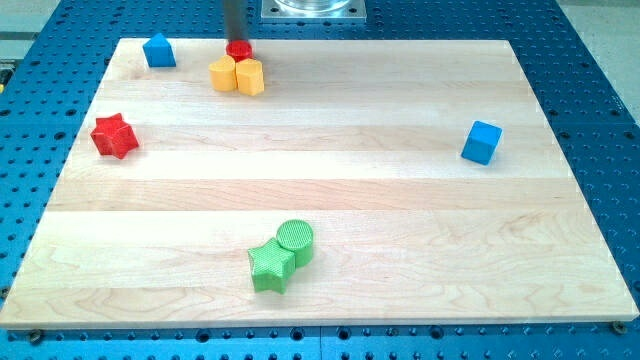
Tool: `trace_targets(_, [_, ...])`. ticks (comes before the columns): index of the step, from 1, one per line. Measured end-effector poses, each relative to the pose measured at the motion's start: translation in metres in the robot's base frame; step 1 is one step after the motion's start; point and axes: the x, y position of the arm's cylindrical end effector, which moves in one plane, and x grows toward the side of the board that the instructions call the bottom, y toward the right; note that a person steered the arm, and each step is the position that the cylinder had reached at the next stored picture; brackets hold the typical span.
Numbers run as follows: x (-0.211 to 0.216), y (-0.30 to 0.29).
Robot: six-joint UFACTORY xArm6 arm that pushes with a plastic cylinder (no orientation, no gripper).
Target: Move the red circle into the red star
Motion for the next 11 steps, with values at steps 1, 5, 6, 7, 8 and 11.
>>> trace_targets(1, [-0.015, 0.035])
trace_targets(5, [0.048, -0.041])
trace_targets(6, [0.043, -0.032])
trace_targets(7, [0.019, -0.062])
trace_targets(8, [0.066, -0.082])
trace_targets(11, [0.093, -0.045])
